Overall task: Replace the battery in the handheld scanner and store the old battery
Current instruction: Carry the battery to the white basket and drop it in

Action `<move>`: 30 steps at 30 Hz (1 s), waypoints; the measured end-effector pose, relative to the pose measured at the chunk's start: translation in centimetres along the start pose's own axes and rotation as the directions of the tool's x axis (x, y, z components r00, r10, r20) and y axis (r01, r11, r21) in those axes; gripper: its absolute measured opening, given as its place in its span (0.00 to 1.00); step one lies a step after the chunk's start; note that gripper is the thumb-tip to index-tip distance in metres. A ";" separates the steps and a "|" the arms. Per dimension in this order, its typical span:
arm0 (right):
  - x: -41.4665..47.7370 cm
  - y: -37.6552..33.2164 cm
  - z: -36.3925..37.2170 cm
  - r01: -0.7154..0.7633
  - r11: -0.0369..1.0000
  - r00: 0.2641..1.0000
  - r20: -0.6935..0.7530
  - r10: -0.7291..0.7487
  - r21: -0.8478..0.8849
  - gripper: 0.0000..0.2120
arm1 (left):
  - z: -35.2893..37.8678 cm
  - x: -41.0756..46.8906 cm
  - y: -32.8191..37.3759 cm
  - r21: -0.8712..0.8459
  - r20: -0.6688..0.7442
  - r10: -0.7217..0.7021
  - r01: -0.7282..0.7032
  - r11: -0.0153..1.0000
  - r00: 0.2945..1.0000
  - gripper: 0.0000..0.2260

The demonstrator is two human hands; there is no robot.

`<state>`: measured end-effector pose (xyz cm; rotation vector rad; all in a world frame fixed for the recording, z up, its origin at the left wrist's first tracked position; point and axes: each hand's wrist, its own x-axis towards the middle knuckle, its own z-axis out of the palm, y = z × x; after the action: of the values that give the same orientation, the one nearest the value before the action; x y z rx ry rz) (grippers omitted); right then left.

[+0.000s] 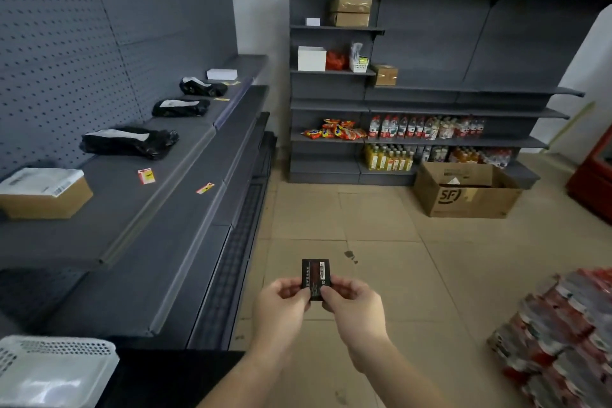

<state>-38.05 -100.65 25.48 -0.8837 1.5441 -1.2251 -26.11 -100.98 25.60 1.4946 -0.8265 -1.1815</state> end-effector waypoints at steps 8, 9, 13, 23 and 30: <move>9.9 -0.8 8.4 -0.002 0.996 0.975 0.220 0.022 -0.091 0.08 | -2.1 10.7 0.6 0.019 -0.212 -0.039 0.044 0.999 0.976 0.09; 11.1 -0.5 9.9 -0.014 0.994 0.965 0.257 0.042 -0.110 0.07 | -2.8 11.9 0.5 0.021 -0.262 -0.057 0.065 0.998 0.963 0.08; 14.5 1.8 17.7 -0.011 0.961 0.858 0.492 0.150 -0.275 0.08 | -7.2 15.3 -1.2 -0.067 -0.486 -0.164 0.151 0.986 0.858 0.08; 8.5 7.4 32.9 0.306 0.834 0.359 0.867 0.345 -0.459 0.07 | -19.0 11.9 -5.5 -0.387 -0.850 -0.422 0.170 0.906 0.315 0.06; 3.7 11.2 42.6 0.421 0.761 0.216 0.869 0.444 -0.494 0.08 | -27.4 12.9 -9.6 -0.495 -0.838 -0.519 0.164 0.853 0.171 0.08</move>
<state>1.70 -113.76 11.41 -1.6733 0.7446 0.2267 3.04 -102.41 13.11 1.7953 0.6146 -0.3770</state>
